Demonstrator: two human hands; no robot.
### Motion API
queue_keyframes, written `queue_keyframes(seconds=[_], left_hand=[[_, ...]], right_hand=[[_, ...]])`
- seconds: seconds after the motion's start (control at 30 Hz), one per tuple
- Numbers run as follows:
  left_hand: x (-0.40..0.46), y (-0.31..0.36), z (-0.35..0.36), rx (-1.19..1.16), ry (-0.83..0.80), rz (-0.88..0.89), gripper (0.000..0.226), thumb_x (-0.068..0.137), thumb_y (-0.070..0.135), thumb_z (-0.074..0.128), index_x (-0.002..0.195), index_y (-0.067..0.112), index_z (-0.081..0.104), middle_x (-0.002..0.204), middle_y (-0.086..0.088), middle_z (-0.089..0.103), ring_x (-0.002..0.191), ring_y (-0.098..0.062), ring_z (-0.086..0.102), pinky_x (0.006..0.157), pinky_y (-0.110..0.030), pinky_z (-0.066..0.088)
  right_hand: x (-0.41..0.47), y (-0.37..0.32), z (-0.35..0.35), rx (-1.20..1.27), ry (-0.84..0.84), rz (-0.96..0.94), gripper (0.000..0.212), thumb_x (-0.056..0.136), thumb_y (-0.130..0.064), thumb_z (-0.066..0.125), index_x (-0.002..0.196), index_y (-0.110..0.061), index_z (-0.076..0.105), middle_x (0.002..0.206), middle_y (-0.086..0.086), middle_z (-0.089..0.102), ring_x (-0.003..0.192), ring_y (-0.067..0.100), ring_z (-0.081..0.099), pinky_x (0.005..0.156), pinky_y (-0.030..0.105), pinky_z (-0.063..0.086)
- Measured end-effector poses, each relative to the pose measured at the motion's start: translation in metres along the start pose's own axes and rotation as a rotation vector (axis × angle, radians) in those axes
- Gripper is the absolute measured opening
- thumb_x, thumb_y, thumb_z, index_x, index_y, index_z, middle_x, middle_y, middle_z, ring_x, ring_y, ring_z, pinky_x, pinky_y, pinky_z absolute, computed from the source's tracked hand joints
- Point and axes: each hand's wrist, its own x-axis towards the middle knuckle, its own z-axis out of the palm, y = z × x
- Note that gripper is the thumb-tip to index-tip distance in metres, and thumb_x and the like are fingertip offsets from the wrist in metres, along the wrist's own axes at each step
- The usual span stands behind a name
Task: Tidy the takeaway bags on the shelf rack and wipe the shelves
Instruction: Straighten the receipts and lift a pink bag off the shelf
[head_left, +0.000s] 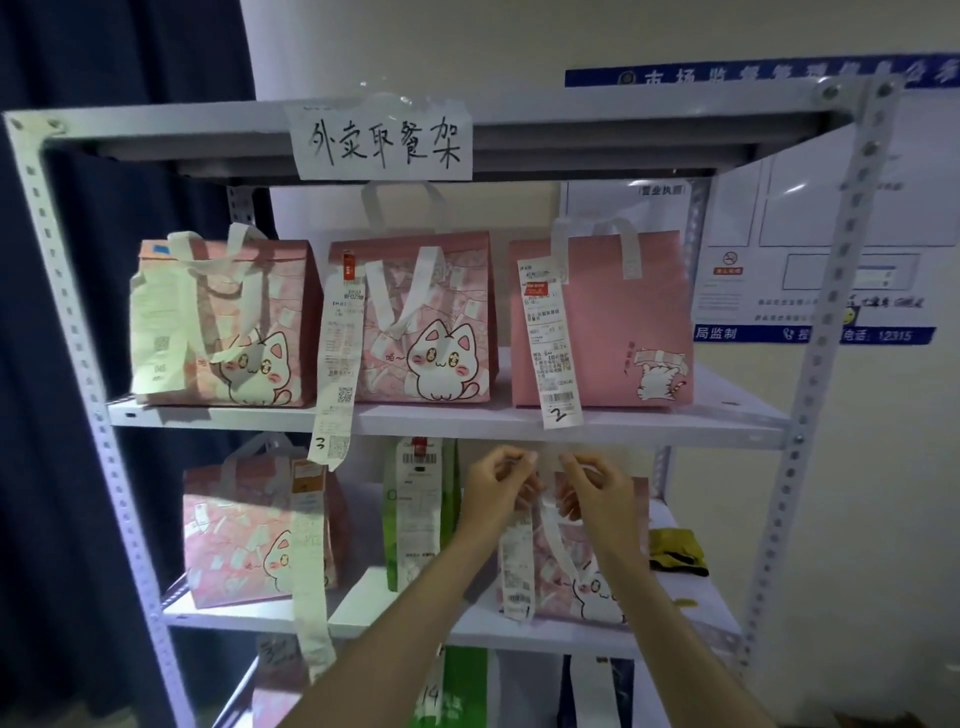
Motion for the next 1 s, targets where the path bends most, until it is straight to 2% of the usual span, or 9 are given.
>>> queue_keyframes(seconds=[0.13,0.27,0.4,0.57,0.67,0.8,0.93,1.0], left_hand=[[-0.018,-0.03,-0.034,0.059,0.013,-0.025,0.013,0.098,0.024,0.067,0.095,0.012,0.07,0.082,-0.005,0.075,0.073,-0.015,0.071,0.066,-0.023,0.057],[-0.039,-0.067,-0.081,0.103,0.052,-0.101,0.012,0.098,0.017,0.067,0.093,0.006,0.07,0.079,-0.018,0.072,0.063,-0.022,0.065,0.055,-0.027,0.052],[-0.061,-0.103,-0.138,0.094,0.102,-0.179,0.008,0.097,0.01,0.066,0.09,0.011,0.069,0.068,-0.005,0.072,0.057,-0.017,0.065,0.052,-0.025,0.05],[-0.077,-0.154,-0.218,0.108,0.163,-0.279,0.01,0.097,0.013,0.067,0.096,0.003,0.068,0.07,-0.007,0.072,0.062,-0.019,0.066,0.055,-0.027,0.052],[-0.081,-0.187,-0.264,0.138,0.198,-0.334,0.006,0.096,0.015,0.067,0.093,0.01,0.069,0.072,-0.006,0.071,0.064,-0.02,0.066,0.054,-0.028,0.053],[-0.074,-0.228,-0.313,0.167,0.269,-0.372,0.006,0.097,0.012,0.063,0.094,0.015,0.067,0.082,-0.01,0.074,0.073,-0.032,0.072,0.063,-0.044,0.061],[-0.061,-0.252,-0.343,0.18,0.293,-0.406,0.011,0.097,0.013,0.065,0.105,0.019,0.066,0.082,-0.008,0.074,0.064,-0.013,0.07,0.06,-0.032,0.06],[-0.051,-0.263,-0.351,0.194,0.229,-0.413,0.016,0.096,0.016,0.067,0.109,0.026,0.066,0.087,-0.005,0.074,0.07,-0.014,0.071,0.064,-0.034,0.062]], right_hand=[[-0.022,0.023,0.028,-0.02,-0.071,0.038,0.012,0.099,-0.015,0.065,0.093,-0.008,0.071,0.069,0.013,0.069,0.05,0.015,0.061,0.047,0.023,0.049],[-0.051,0.05,0.071,-0.039,-0.134,0.117,0.014,0.098,-0.015,0.066,0.086,-0.01,0.071,0.064,0.008,0.068,0.05,0.016,0.062,0.046,0.023,0.049],[-0.082,0.079,0.124,-0.053,-0.254,0.201,0.013,0.099,-0.011,0.064,0.09,-0.007,0.072,0.061,0.01,0.07,0.048,0.018,0.062,0.048,0.026,0.05],[-0.117,0.117,0.191,-0.109,-0.366,0.311,0.01,0.099,-0.016,0.065,0.093,-0.011,0.072,0.062,0.008,0.069,0.047,0.016,0.059,0.046,0.024,0.046],[-0.132,0.136,0.228,-0.179,-0.385,0.367,0.009,0.1,-0.016,0.063,0.096,-0.016,0.072,0.062,0.005,0.07,0.048,0.015,0.06,0.046,0.022,0.046],[-0.141,0.161,0.266,-0.248,-0.404,0.414,0.014,0.102,-0.013,0.059,0.105,-0.02,0.07,0.067,0.008,0.073,0.052,0.019,0.062,0.048,0.025,0.048],[-0.14,0.184,0.298,-0.312,-0.399,0.484,0.023,0.103,-0.013,0.055,0.118,-0.03,0.062,0.076,0.008,0.075,0.053,0.015,0.066,0.051,0.024,0.052],[-0.138,0.192,0.311,-0.321,-0.417,0.535,0.028,0.103,-0.015,0.055,0.12,-0.037,0.058,0.08,0.009,0.076,0.054,0.016,0.065,0.05,0.023,0.051]])
